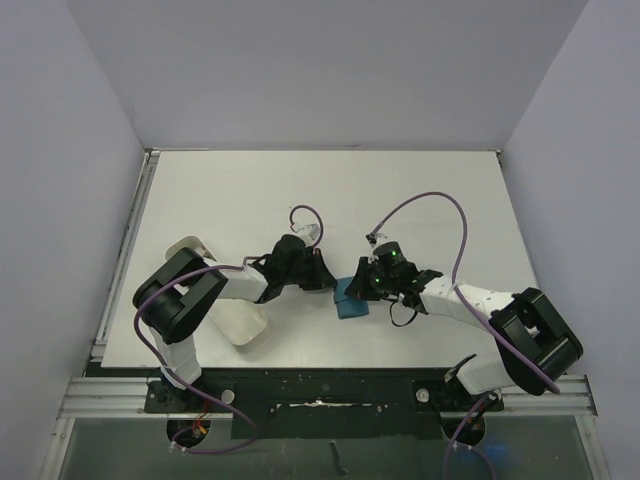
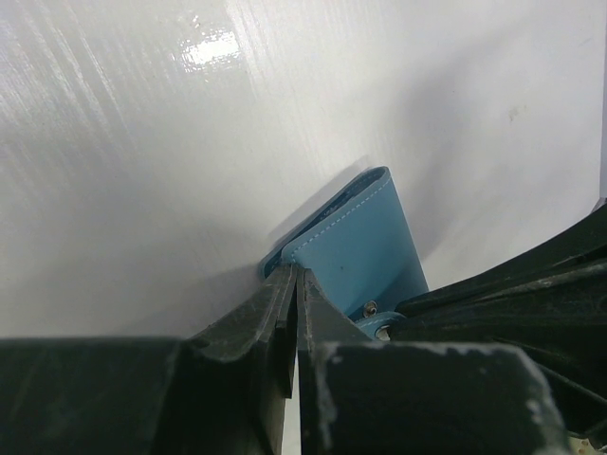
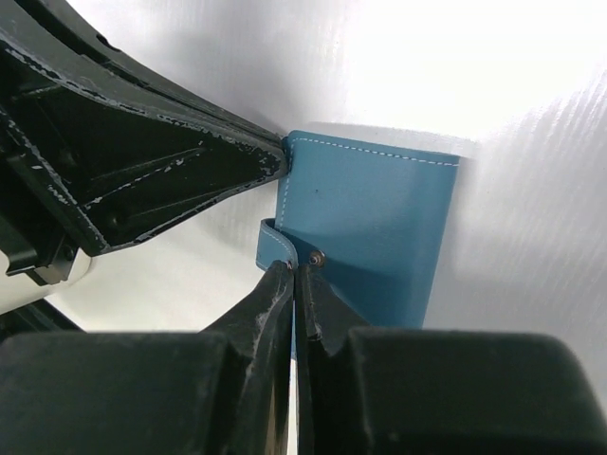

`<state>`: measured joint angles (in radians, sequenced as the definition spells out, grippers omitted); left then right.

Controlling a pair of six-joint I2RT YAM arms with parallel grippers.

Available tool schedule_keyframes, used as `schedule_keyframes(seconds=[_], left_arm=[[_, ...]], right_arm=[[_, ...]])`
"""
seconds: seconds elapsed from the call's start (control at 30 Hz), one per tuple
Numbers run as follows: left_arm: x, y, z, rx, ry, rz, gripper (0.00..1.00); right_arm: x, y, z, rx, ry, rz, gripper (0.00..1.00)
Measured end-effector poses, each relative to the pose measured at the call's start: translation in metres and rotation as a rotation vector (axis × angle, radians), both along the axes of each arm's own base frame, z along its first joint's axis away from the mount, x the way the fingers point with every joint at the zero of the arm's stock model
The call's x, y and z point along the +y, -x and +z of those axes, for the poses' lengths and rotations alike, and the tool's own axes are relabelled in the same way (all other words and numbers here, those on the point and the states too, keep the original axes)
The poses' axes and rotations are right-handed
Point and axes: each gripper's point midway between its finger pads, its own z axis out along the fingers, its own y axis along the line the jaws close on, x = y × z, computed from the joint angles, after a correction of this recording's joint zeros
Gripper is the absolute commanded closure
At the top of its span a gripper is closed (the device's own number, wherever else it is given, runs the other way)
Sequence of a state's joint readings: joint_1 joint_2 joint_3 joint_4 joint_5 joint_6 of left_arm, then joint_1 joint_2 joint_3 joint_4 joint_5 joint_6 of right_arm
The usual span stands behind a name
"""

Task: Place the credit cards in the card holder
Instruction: Close the card holder at the center of the board.

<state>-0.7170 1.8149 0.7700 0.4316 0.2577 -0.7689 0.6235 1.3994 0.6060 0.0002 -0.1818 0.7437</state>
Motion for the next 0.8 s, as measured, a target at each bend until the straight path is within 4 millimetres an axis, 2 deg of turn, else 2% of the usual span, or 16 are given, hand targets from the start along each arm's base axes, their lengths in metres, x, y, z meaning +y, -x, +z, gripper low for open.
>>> schedule_keyframes(seconds=[0.8], left_arm=[[0.000,0.000,-0.001,-0.003,-0.005,-0.004,0.97]], right_arm=[[-0.007,-0.006,-0.011,-0.003,0.043,-0.028,1.00]])
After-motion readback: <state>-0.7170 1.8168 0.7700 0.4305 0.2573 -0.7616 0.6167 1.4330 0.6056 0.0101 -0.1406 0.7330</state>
